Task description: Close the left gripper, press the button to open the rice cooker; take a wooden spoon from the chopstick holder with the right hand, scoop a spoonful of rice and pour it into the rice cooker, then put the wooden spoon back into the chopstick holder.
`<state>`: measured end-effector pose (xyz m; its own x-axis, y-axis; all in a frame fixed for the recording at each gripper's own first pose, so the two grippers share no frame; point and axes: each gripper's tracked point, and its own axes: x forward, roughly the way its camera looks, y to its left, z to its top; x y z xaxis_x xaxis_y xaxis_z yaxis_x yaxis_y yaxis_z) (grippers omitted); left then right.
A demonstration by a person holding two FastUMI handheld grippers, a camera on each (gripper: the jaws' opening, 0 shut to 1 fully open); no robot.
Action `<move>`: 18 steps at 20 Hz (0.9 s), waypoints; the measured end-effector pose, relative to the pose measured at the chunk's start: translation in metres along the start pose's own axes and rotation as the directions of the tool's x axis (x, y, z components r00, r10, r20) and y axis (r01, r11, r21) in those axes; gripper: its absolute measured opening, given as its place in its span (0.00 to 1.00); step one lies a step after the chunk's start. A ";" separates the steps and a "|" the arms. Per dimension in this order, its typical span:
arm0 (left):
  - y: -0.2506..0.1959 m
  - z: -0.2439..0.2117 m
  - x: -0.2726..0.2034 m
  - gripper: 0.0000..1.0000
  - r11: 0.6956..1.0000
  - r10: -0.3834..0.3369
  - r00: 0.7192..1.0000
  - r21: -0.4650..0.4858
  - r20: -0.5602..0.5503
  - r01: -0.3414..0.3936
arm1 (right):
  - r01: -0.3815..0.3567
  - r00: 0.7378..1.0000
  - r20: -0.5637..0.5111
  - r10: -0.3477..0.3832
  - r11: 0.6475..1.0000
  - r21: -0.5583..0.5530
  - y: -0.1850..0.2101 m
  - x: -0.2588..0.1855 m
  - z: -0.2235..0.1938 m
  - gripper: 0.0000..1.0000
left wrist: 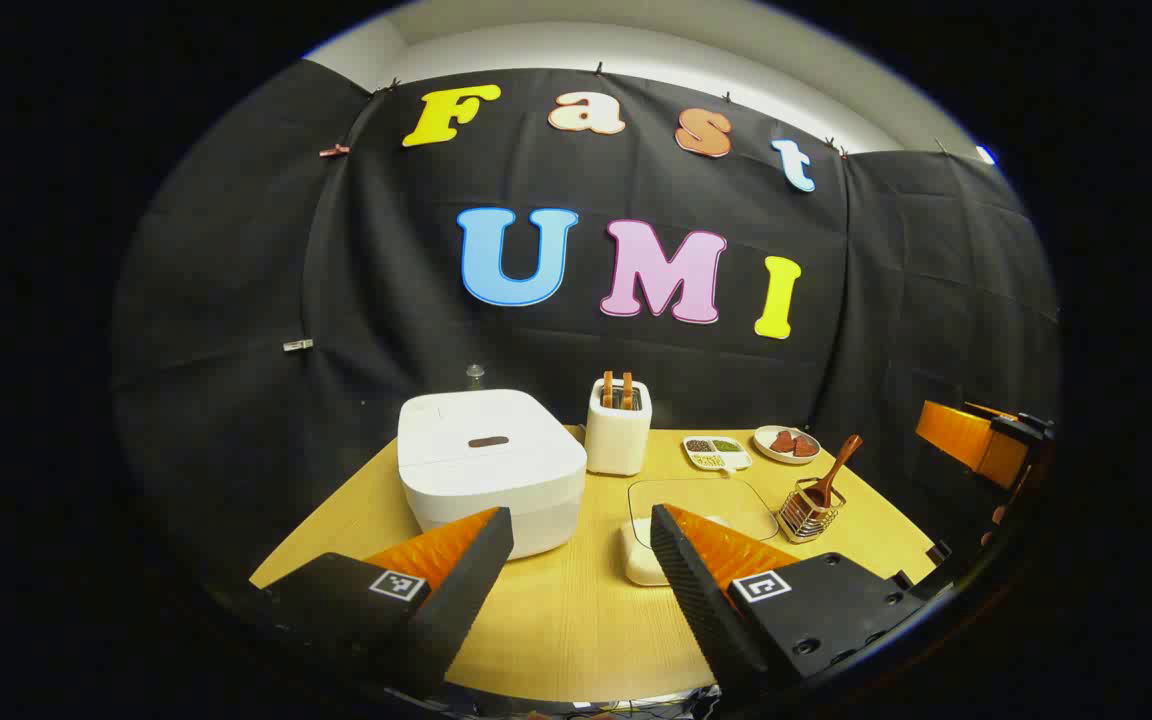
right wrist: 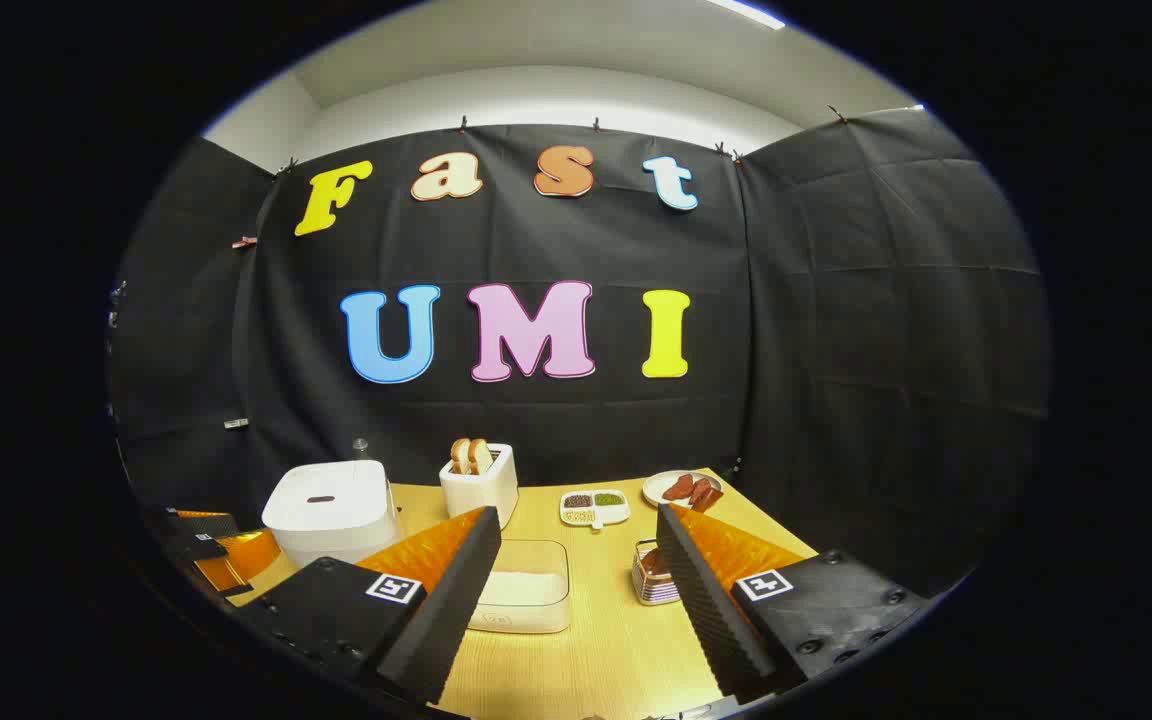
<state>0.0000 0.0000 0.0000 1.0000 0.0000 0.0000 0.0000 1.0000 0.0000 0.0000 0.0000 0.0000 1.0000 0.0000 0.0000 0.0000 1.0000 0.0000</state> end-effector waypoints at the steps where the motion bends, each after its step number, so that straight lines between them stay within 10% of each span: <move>1: -0.002 -0.001 0.002 0.96 1.000 -0.005 1.000 0.006 -0.005 0.005 | -0.001 1.000 -0.012 0.001 1.000 -0.003 -0.002 0.001 -0.004 0.98; 18: 0.020 0.018 0.016 0.96 1.000 0.018 1.000 0.008 -0.002 -0.018 | -0.018 1.000 -0.021 0.018 1.000 0.010 -0.001 0.035 -0.003 0.98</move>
<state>0.0163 0.0198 0.0181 0.9998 0.0183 -0.0022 -0.0183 0.9998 0.0077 0.0354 -0.0012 -0.0032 0.9996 0.0179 -0.0214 -0.0177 0.9998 0.0104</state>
